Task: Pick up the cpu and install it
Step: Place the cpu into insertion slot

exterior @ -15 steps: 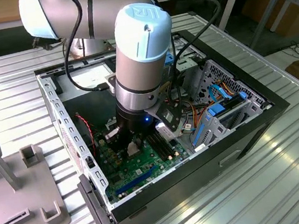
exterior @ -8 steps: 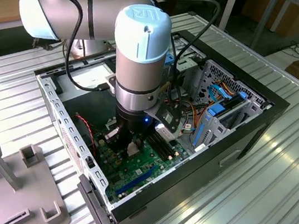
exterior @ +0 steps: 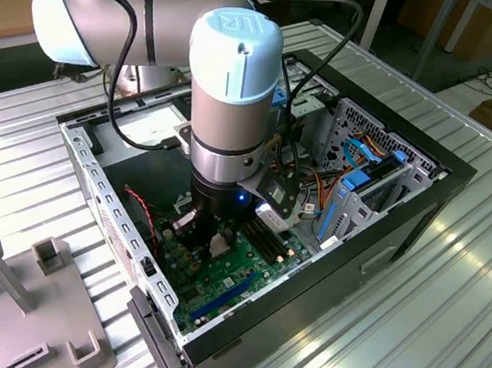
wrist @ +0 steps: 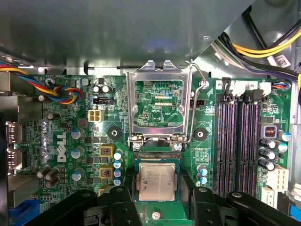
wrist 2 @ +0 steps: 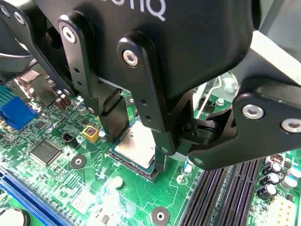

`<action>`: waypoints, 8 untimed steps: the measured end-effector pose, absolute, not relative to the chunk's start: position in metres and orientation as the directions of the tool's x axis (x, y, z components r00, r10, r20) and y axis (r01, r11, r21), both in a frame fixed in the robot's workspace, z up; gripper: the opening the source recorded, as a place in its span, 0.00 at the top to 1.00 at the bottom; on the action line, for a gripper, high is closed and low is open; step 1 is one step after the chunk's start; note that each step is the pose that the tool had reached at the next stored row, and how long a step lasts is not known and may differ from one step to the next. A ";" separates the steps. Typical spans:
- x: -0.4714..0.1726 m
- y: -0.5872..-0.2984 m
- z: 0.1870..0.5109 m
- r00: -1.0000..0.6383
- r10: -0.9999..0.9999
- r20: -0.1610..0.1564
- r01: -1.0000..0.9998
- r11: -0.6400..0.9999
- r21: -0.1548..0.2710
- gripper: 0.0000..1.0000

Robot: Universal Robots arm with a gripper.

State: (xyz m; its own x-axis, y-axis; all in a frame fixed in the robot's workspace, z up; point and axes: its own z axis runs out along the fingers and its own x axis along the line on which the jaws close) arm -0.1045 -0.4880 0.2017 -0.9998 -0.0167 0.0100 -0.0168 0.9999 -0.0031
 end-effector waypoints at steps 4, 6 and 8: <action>-0.104 -0.488 0.200 -1.000 -0.017 0.010 -0.017 1.000 -0.003 0.53; -0.104 -0.488 0.200 -1.000 -0.017 0.010 -0.017 1.000 -0.003 0.53; -0.104 -0.487 0.200 -1.000 -0.017 0.010 -0.017 1.000 -0.003 0.53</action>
State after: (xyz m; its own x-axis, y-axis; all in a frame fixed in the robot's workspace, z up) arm -0.1044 -0.4874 0.1996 -0.9998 -0.0169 0.0100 -0.0169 0.9999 -0.0030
